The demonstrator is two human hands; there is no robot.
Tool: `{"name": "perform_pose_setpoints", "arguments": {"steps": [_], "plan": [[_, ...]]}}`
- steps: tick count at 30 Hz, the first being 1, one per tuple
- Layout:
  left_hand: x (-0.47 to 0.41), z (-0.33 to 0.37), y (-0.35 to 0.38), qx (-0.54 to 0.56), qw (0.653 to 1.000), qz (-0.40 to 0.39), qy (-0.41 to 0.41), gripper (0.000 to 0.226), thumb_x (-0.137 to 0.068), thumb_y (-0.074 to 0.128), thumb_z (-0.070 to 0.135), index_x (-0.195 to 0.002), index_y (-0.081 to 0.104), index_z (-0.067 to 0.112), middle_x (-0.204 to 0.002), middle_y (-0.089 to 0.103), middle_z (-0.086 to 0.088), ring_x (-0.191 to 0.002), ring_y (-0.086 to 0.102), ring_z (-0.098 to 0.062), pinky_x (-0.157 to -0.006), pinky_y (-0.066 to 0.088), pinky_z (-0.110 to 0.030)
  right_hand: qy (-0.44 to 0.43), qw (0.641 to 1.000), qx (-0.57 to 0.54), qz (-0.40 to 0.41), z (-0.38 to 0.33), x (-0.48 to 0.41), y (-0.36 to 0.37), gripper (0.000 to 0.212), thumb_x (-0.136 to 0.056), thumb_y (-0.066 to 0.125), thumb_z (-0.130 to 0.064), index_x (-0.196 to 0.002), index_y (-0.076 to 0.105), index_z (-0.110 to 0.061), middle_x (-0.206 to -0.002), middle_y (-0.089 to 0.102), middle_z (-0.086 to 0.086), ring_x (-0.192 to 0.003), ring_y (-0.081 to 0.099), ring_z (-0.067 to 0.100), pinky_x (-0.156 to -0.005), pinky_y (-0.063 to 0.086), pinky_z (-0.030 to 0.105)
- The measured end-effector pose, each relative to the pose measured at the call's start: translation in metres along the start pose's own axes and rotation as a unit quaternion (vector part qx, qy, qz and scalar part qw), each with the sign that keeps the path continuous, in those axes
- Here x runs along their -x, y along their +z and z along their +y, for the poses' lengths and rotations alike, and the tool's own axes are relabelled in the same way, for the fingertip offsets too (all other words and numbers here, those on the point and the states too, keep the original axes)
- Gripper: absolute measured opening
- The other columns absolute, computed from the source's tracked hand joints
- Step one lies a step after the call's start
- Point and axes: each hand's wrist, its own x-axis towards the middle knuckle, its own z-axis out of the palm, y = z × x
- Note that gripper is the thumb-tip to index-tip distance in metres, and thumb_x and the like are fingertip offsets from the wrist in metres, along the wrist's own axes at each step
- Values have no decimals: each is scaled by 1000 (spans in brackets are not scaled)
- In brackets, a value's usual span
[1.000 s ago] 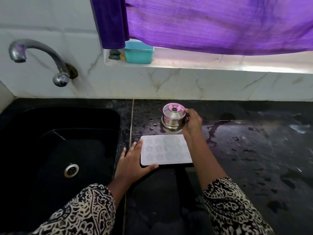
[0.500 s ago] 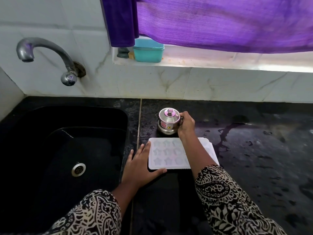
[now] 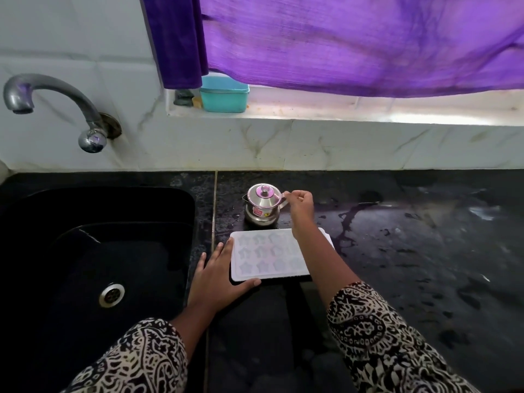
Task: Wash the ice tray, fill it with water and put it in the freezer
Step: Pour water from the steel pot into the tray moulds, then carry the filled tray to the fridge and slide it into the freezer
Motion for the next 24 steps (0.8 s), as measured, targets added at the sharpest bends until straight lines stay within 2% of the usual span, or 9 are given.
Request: {"name": "perform_pose_setpoints", "arguments": {"steps": [6, 10, 13, 15, 16, 18, 20, 22, 24], "plan": [[3, 4, -6, 14, 1000, -6, -3, 125, -55, 31, 95, -156, -1, 27, -162, 17, 9, -149, 8, -5, -121, 2, -37, -61, 990, 125, -1, 7, 23, -50, 16, -85, 63, -14, -94, 50, -18, -96, 52, 2, -81, 50, 14, -72, 43, 28], [4, 4, -7, 37, 999, -12, -9, 128, -54, 17, 102, -156, 5, 26, -162, 18, 7, -149, 10, -6, -121, 3, -38, -88, 973, 213, -10, 16, 36, -90, 18, -83, 62, -16, -96, 51, -18, -100, 54, 6, -87, 53, 20, -75, 45, 34], [3, 7, -12, 160, 985, -21, -67, 112, -64, 28, 89, -155, 18, 25, -159, 26, 4, -147, 19, -8, -122, 2, -35, -81, 958, 276, -10, 26, 39, -116, 17, -85, 60, -16, -98, 50, -19, -104, 54, 5, -92, 54, 21, -75, 43, 31], [2, 10, -19, 298, 946, -5, -125, 94, -78, 46, 73, -153, 24, 22, -154, 37, 3, -142, 33, -13, -120, 14, -35, -78, 950, 301, -5, 33, 40, -126, 18, -85, 59, -13, -99, 51, -19, -105, 56, 6, -93, 56, 23, -75, 41, 29], [0, 14, -21, 334, 931, 12, -147, 81, -87, 55, 57, -153, 27, 19, -148, 45, 2, -136, 41, -15, -116, 24, -33, -73, 950, 303, -10, 35, 38, -131, 18, -85, 59, -12, -101, 53, -19, -105, 57, 7, -95, 56, 24, -76, 41, 29], [-3, 18, -28, 338, 920, 38, -193, 59, -97, 57, 28, -150, 34, 15, -123, 60, 4, -113, 57, -17, -99, 39, -30, -62, 951, 301, -34, 39, 39, -132, 23, -89, 58, -14, -112, 56, -16, -106, 58, 6, -96, 56, 22, -78, 42, 29], [-9, 24, -29, 363, 900, 39, -238, 48, -99, 53, 16, -145, 42, 11, -105, 62, 1, -90, 62, -19, -79, 47, -32, -62, 952, 297, -47, 39, 38, -133, 27, -92, 55, -14, -119, 57, -12, -106, 59, 3, -95, 55, 18, -81, 44, 30], [-14, 28, -29, 396, 875, 30, -276, 41, -100, 49, 10, -140, 47, 6, -108, 63, -10, -78, 61, -19, -63, 47, -29, -86, 952, 293, -14, 37, 33, -134, 24, -92, 54, -10, -115, 61, -7, -109, 60, 5, -100, 56, 19, -90, 45, 33], [-18, 28, -29, 423, 854, 32, -300, 37, -100, 47, 6, -136, 49, 1, -113, 63, -16, -76, 62, -18, -62, 48, -26, -103, 947, 303, 26, 40, 25, -138, 26, -90, 55, -8, -114, 62, -6, -113, 61, 11, -103, 58, 23, -92, 44, 34]]}}
